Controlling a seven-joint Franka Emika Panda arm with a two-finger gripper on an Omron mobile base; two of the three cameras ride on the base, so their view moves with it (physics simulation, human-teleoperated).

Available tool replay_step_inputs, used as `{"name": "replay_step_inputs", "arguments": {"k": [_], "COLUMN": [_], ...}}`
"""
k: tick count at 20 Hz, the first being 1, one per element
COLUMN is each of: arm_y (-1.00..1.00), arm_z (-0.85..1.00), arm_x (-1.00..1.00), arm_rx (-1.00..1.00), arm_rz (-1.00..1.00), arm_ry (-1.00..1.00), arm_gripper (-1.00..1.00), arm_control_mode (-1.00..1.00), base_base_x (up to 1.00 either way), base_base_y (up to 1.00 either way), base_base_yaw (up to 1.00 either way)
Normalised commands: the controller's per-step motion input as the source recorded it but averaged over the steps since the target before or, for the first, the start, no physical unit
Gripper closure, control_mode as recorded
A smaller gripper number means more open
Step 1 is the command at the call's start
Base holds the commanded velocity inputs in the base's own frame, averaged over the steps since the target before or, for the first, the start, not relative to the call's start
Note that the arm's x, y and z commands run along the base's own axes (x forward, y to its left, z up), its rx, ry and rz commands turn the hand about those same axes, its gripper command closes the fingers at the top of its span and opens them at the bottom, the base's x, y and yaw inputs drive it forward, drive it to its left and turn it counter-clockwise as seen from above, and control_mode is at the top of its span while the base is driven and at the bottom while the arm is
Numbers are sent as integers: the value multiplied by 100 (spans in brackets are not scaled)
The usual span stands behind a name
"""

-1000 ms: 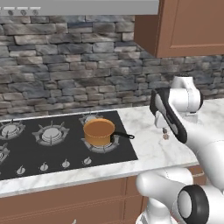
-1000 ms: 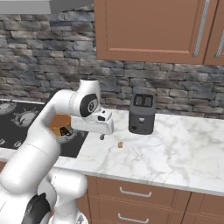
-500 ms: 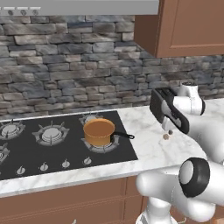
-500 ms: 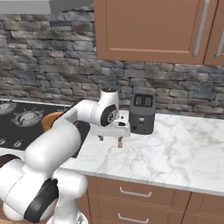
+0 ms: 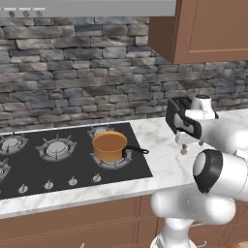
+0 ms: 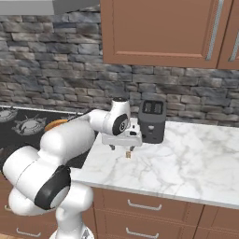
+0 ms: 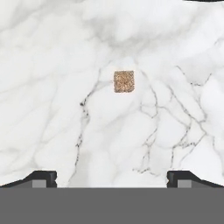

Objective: Pick up the sugar cube(s) and place them in the saucepan with hot chocolate.

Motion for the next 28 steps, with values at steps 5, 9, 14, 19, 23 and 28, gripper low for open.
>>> {"name": "replay_step_inputs", "arguments": {"k": [5, 9, 14, 19, 23, 28], "arm_y": [0, 0, -9, -9, 0, -8], "arm_z": [-44, -50, -43, -40, -23, -23], "arm_x": [40, 27, 15, 25, 35, 31], "arm_rx": [0, 0, 0, 0, 0, 0], "arm_rz": [-4, 0, 0, 0, 1, 1], "arm_ry": [0, 0, 1, 0, 0, 0], "arm_gripper": [-100, -100, -100, -100, -100, -100], "arm_control_mode": [-100, -100, -100, -100, -100, -100], "base_base_x": [0, 0, 0, 0, 0, 0], "base_base_y": [0, 0, 0, 0, 0, 0], "base_base_yaw": [0, 0, 0, 0, 0, 0]}}
